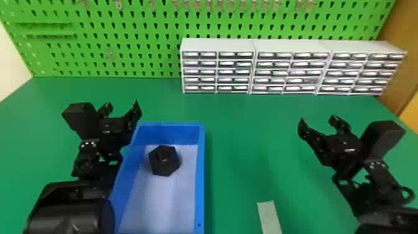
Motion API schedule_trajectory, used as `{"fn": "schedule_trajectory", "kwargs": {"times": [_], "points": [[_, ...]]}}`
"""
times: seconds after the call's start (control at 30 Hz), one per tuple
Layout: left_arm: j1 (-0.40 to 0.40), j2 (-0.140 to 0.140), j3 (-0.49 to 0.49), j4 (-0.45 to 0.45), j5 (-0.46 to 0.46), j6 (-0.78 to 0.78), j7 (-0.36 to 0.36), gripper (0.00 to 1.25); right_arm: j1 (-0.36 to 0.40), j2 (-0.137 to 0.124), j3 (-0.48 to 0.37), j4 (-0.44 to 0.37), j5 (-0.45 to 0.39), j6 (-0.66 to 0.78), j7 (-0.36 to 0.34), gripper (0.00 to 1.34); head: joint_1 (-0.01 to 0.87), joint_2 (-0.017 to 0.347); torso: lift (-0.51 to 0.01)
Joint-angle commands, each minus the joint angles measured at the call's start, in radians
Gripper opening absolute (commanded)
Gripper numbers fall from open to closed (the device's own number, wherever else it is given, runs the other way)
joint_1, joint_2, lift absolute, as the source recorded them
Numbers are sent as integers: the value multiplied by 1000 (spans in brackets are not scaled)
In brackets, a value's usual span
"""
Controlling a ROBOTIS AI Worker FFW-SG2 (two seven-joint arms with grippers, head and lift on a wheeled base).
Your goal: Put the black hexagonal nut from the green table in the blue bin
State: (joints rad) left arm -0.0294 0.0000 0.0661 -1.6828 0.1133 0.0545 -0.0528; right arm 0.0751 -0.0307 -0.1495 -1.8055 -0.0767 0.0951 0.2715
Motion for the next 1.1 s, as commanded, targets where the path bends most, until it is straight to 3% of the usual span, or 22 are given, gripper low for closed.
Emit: {"fn": "schedule_trajectory", "kwargs": {"times": [0.0, 1.07], "points": [[0, -3, -3, 0, -3, 4, -1, 756, 0, 0, 1, 0, 0, 0, 0, 943, 686, 51, -97], [-1, -3, 0, -1, -9, 15, -16, 756, 0, -2, 2, 0, 0, 2, 0, 943, 686, 51, -97]]}}
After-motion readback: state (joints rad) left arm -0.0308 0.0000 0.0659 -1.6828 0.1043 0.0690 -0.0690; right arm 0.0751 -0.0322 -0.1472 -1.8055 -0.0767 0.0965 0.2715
